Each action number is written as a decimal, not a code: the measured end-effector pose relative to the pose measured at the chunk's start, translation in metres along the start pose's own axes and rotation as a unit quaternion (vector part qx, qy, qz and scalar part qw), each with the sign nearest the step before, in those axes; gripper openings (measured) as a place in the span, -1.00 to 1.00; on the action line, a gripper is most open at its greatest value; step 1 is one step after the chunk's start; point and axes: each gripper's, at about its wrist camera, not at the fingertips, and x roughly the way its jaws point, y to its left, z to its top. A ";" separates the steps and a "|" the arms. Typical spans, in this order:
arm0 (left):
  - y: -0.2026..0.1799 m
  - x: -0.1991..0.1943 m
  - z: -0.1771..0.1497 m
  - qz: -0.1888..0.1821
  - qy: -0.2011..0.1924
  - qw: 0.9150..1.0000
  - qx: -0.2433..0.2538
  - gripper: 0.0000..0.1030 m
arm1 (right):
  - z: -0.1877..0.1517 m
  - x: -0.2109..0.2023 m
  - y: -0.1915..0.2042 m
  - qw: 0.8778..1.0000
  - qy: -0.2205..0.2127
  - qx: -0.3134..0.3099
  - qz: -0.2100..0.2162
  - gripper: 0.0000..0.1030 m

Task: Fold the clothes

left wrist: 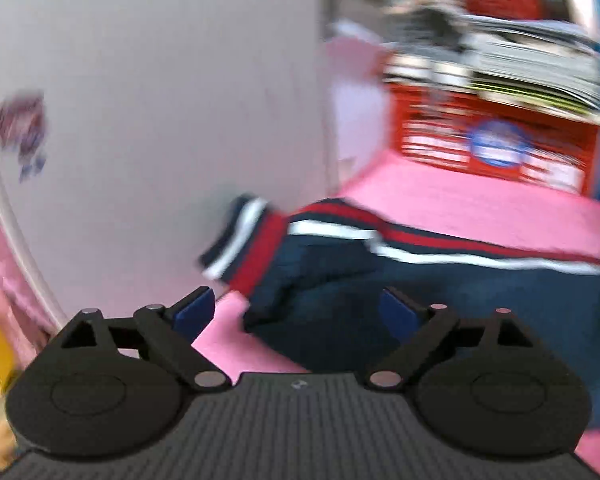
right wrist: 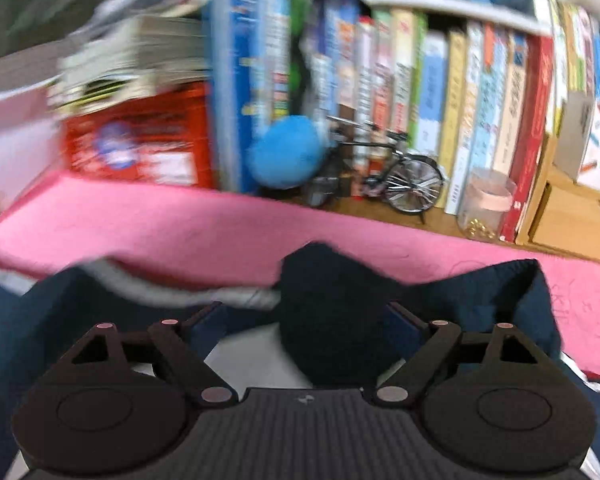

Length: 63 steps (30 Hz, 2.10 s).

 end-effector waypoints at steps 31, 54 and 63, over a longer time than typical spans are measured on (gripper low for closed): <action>-0.049 0.006 0.078 0.111 -0.151 0.981 0.058 -0.64 | -0.011 0.000 0.162 0.983 0.049 -0.094 0.152 -0.04; -0.324 -0.199 -0.059 -0.390 -0.034 0.883 0.259 0.06 | -0.115 -0.180 -0.112 0.956 -0.034 0.286 0.047 0.59; -0.282 -0.241 -0.076 -0.421 -0.077 0.870 0.244 0.58 | -0.163 -0.198 -0.111 0.944 -0.025 0.319 0.076 0.72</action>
